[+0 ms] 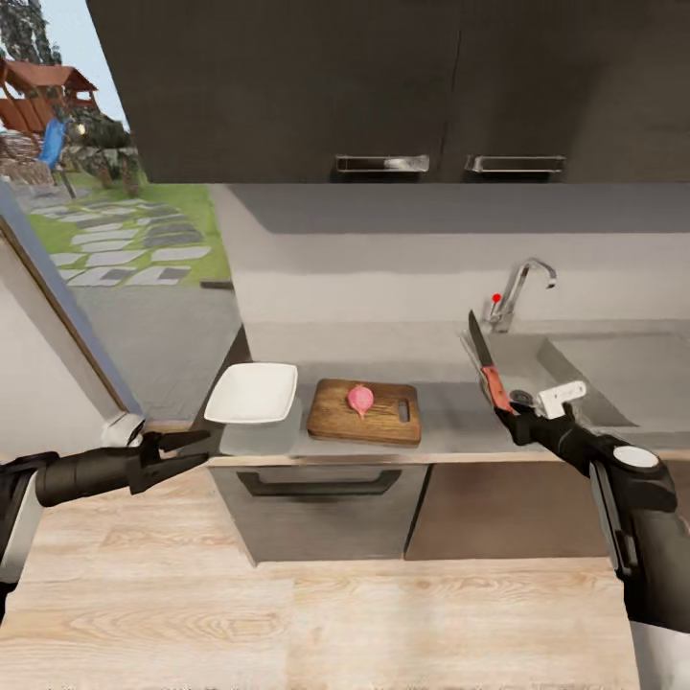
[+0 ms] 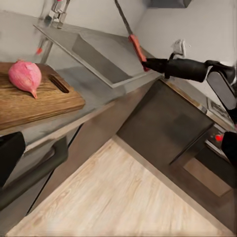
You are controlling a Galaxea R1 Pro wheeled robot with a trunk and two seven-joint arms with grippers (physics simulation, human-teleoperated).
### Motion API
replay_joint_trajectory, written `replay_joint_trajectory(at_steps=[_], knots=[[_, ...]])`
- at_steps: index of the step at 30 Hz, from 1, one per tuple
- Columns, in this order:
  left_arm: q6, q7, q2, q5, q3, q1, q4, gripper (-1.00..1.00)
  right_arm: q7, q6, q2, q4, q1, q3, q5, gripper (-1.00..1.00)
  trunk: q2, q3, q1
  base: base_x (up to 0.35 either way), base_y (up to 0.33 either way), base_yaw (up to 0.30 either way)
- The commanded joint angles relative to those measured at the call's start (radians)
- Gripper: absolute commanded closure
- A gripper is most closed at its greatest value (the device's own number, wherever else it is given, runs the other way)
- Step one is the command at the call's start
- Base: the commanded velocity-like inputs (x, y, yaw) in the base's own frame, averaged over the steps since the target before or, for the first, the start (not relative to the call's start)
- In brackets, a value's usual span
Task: In the kitchen, take the Vidalia onion out of the sink, dice it on the chopping board with the paring knife, put the diced onion into the bowl on the countertop, then place both the paring knife and the chopping board into the sink.
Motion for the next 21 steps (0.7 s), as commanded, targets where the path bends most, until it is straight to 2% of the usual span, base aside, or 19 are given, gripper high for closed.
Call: replay_joint_trajectory(at_steps=[1, 2, 3, 4, 5, 6, 7, 8, 9, 10, 11, 12, 14, 16, 21], knots=[[0.011, -0.002, -0.006, -0.008, 0.0, -0.001, 0.0, -1.0, -0.104, -0.019, 0.034, -0.002, -0.003, 0.04, 0.065, 1.0, -0.002, -0.001, 0.0, -0.151, 0.322, -0.001], [0.011, -0.002, -0.01, -0.021, -0.001, -0.001, 0.0, -1.0, -0.237, -0.04, 0.063, -0.002, -0.004, 0.087, 0.127, 1.0, -0.002, -0.001, 0.0, -0.138, 0.322, 0.0], [0.011, -0.002, -0.016, -0.032, -0.001, -0.001, 0.0, -1.0, -0.4, -0.067, 0.092, -0.001, 0.0, 0.145, 0.195, 1.0, -0.002, -0.001, 0.0, -0.104, 0.322, 0.0], [0.011, -0.002, -0.025, -0.048, -0.001, -0.001, 0.0, -1.0, -0.696, -0.107, 0.134, 0.0, 0.028, 0.262, 0.307, 1.0, -0.002, -0.001, 0.0, -0.042, 0.264, 0.0], [0.011, -0.002, -0.028, -0.05, -0.001, -0.001, 0.0, -1.0, -0.774, -0.112, 0.141, 0.0, 0.046, 0.302, 0.335, 1.0, -0.002, -0.001, 0.0, -0.034, 0.222, 0.0], [0.011, -0.002, -0.031, -0.053, -0.001, -0.001, 0.0, -1.0, -0.895, -0.118, 0.151, 0.002, 0.076, 0.367, 0.378, 1.0, -0.002, -0.001, 0.0, -0.022, 0.142, 0.0], [0.011, -0.002, -0.035, -0.056, -0.001, -0.001, 0.0, -1.0, -1.038, -0.113, 0.159, 0.006, 0.123, 0.459, 0.44, 1.0, -0.002, -0.001, 0.0, 0.022, 0.073, 0.0], [0.011, -0.002, -0.036, -0.058, -0.001, -0.001, 0.0, -1.0, -1.109, -0.097, 0.161, 0.008, 0.148, 0.51, 0.478, 1.0, -0.002, -0.001, 0.0, 0.056, 0.047, 0.0], [0.01, -0.001, -0.036, -0.058, -0.001, -0.001, 0.0, -1.0, -1.138, -0.086, 0.162, 0.009, 0.159, 0.532, 0.497, 1.0, -0.002, -0.001, 0.0, 0.072, 0.037, 0.0], [0.01, 0.01, -0.038, -0.059, -0.001, -0.001, 0.0, -1.0, -1.201, -0.048, 0.163, 0.012, 0.18, 0.588, 0.544, 1.0, -0.002, -0.001, 0.0, 0.129, 0.014, 0.0], [0.01, 0.03, -0.038, -0.059, -0.001, -0.001, 0.0, -1.0, -1.228, -0.024, 0.164, 0.013, 0.19, 0.623, 0.57, 1.0, -0.002, -0.001, 0.0, 0.174, -0.019, 0.0], [0.011, 0.093, -0.044, -0.057, -0.001, -0.001, 0.0, -1.0, -1.259, 0.008, 0.163, 0.015, 0.215, 0.684, 0.601, 1.0, -0.002, -0.001, 0.0, 0.257, -0.076, 0.0], [0.011, 0.161, -0.064, -0.056, -0.002, -0.001, 0.0, -1.0, -1.274, 0.041, 0.161, 0.017, 0.243, 0.729, 0.616, 1.0, -0.002, -0.001, 0.0, 0.29, -0.099, 0.0], [0.011, 0.187, -0.082, -0.055, -0.004, -0.001, -0.001, -1.0, -1.277, 0.074, 0.157, 0.018, 0.254, 0.749, 0.619, 1.0, -0.002, -0.001, 0.0, 0.312, -0.115, 0.0], [0.007, 0.19, -0.091, -0.05, -0.005, -0.001, -0.002, -1.0, -1.272, 0.107, 0.111, 0.017, 0.289, 0.76, 0.612, 1.0, -0.002, -0.001, 0.0, 0.264, -0.093, 0.0]])
